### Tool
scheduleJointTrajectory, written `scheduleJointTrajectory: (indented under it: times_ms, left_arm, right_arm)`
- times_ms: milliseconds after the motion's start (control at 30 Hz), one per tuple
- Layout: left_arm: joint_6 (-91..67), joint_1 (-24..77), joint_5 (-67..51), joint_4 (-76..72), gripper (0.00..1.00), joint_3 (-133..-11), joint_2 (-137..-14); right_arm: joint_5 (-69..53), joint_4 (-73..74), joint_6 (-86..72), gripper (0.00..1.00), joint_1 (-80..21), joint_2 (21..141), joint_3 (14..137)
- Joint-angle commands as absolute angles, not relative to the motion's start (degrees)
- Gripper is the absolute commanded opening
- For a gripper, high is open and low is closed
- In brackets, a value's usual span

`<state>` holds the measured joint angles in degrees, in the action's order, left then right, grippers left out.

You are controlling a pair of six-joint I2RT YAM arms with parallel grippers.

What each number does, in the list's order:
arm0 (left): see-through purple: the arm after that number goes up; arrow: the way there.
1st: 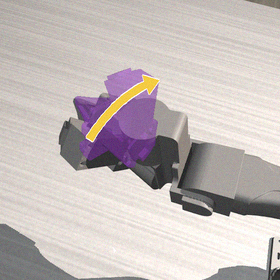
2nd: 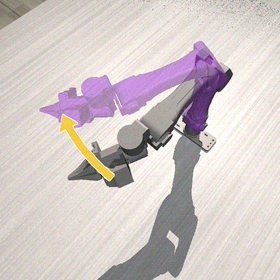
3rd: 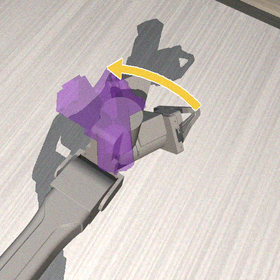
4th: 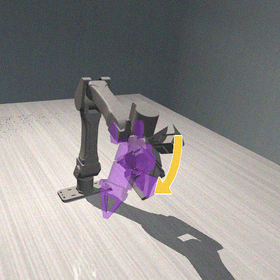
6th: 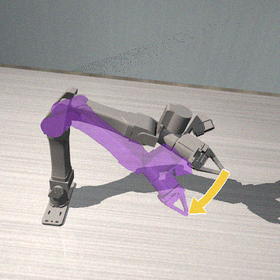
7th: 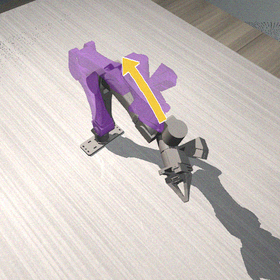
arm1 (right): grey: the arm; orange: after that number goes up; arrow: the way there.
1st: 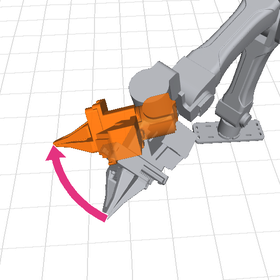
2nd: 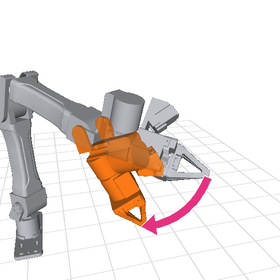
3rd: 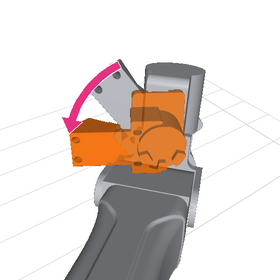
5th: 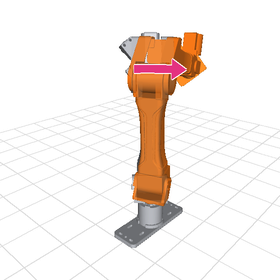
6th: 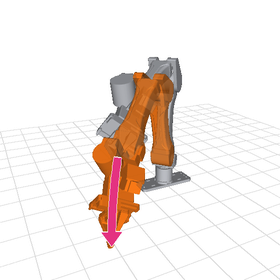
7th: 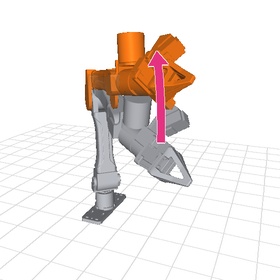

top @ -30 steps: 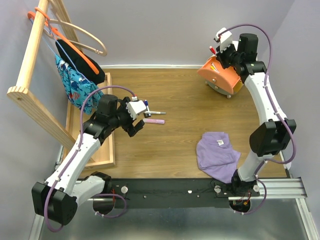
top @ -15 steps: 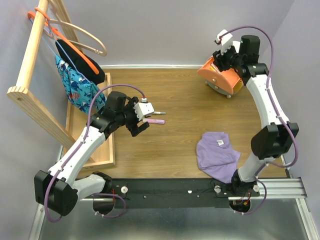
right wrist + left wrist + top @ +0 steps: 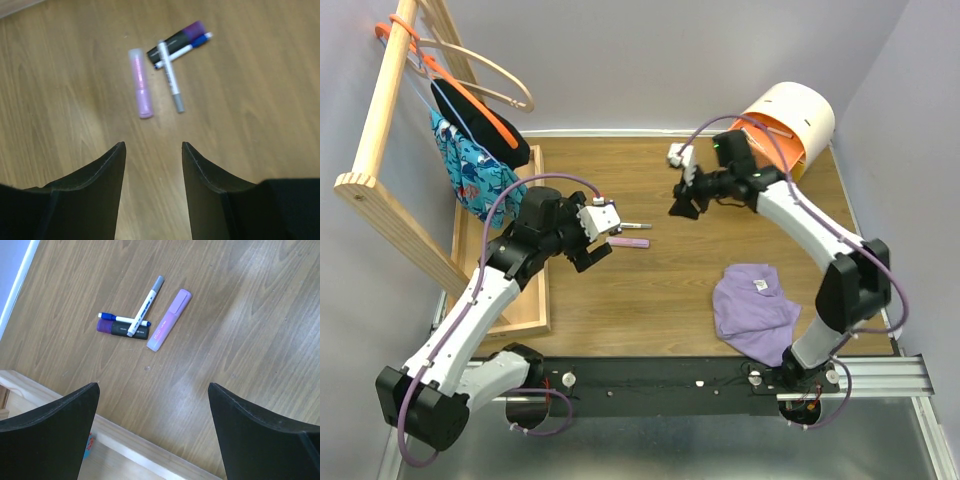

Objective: Sort the stationery into containers
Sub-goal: Place the pen in the drawer, then pick up the pen from the center of the board.

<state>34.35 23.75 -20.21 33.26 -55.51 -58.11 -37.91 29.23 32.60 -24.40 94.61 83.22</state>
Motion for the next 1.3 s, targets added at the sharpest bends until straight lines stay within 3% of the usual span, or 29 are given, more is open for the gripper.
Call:
scheduleJointTrajectory:
  times_ms: [0, 467, 1267]
  left_arm:
    - [35.42, 23.73, -20.82, 37.08, 0.99, -54.4, -55.11]
    - [35.33, 19.87, -25.4, 42.45, 0.99, -55.46, -50.98]
    - [31.73, 16.0, -28.39, 40.96, 0.99, -56.25, -53.09]
  right_arm:
    - [-35.86, 28.57, 31.73, 0.54, -28.56, 102.37, 84.1]
    - [-33.84, 31.72, 40.6, 0.47, -35.95, 122.86, 100.18]
    - [-23.47, 36.11, 45.44, 0.49, -39.73, 132.01, 101.77]
